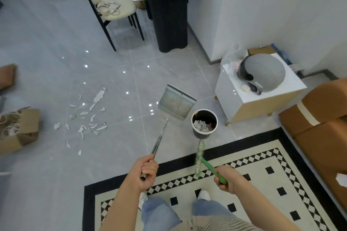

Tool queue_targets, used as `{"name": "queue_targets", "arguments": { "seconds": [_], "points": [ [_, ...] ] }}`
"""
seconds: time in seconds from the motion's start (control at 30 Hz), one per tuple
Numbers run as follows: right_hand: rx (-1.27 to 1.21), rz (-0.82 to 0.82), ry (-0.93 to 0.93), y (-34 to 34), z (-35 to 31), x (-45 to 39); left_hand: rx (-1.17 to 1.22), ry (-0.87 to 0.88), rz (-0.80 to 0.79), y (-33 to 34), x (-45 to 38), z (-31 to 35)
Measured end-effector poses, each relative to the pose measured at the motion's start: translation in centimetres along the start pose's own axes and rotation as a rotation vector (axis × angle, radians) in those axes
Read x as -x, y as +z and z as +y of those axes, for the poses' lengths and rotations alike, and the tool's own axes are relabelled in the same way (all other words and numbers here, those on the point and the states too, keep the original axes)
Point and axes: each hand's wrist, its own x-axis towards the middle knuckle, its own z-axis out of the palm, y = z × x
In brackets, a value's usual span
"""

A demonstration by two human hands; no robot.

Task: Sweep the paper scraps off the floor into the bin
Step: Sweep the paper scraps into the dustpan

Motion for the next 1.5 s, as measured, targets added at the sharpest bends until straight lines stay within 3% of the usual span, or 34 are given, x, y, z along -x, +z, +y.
{"name": "queue_targets", "arguments": {
  "seconds": [0.33, 0.77, 1.1, 1.5],
  "points": [
    [0.199, -0.107, -0.074, 10.3, -3.4, 1.8, 0.261, 0.104, -0.016, -4.3, 5.7, 6.4],
    [0.389, -0.063, -0.153, 29.3, -7.6, 4.4, 0.637, 0.233, -0.01, -14.5, 13.0, 19.6],
    [0.428, -0.099, -0.187, 43.5, -8.0, 5.8, 0.762, 0.306, -0.01, -22.2, 18.8, 29.5],
    [0.62, -0.166, -0.165, 60.5, -15.7, 2.8, 0.88, 0.375, -0.121, -25.5, 23.2, 44.1]
  ]
}}
